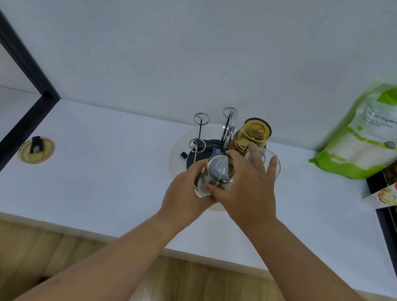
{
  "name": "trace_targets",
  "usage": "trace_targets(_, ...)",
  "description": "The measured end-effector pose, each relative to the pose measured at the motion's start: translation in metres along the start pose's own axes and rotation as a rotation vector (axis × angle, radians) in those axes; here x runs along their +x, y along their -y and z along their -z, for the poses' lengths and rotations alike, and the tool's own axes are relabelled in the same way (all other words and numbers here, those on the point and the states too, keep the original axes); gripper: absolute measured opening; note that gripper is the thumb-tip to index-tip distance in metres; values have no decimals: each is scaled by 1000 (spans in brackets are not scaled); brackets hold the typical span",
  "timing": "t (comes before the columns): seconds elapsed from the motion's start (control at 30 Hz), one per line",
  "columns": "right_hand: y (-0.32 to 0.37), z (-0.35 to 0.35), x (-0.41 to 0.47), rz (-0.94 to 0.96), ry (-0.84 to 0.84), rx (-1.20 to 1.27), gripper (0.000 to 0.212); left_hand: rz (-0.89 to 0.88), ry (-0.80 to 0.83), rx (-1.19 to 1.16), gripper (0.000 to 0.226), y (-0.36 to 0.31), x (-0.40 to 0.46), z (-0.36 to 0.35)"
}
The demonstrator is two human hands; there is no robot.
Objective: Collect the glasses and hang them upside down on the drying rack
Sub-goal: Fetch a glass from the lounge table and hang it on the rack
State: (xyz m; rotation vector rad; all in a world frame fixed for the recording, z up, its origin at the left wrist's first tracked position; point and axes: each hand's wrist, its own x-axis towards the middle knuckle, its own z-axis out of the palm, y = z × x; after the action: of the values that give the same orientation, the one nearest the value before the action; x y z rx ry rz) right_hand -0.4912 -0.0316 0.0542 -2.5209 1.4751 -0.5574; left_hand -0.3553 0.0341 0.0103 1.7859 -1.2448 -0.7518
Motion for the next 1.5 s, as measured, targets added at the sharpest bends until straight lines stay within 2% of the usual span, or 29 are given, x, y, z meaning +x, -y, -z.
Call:
trace_targets(0.17, -3, 1, 0, 33, 54, -11, 85, 4, -1, 0, 73, 0, 0, 0)
trace_targets(0.37, -9, 14, 2, 67, 148, 55, 109, -4, 29, 10, 67, -1, 1, 10)
trace_targets(0.47, -18, 24, 2, 55, 173, 95, 116, 9, 58, 11, 76, 2, 4, 18)
trace_targets(0.63, -39, 40, 0, 14, 159, 174, 104, 51, 82, 81, 86, 14, 11, 39)
trace_targets(0.87, -55, 46, -1, -37, 198, 187, 96, 115, 162, 51, 95, 19, 19, 63)
trace_targets(1.17, -57, 47, 1, -17, 224, 129, 86, 138, 90, 85, 92, 21, 18, 70)
trace_targets(1.33, -54, 43, 3, -13, 243, 102, 86, 165, 11, 10, 85, 15, 16, 72)
trace_targets(1.5, -48, 37, -3, -30, 241, 90, 89, 63, -93, 8, 75, -8, 4, 65)
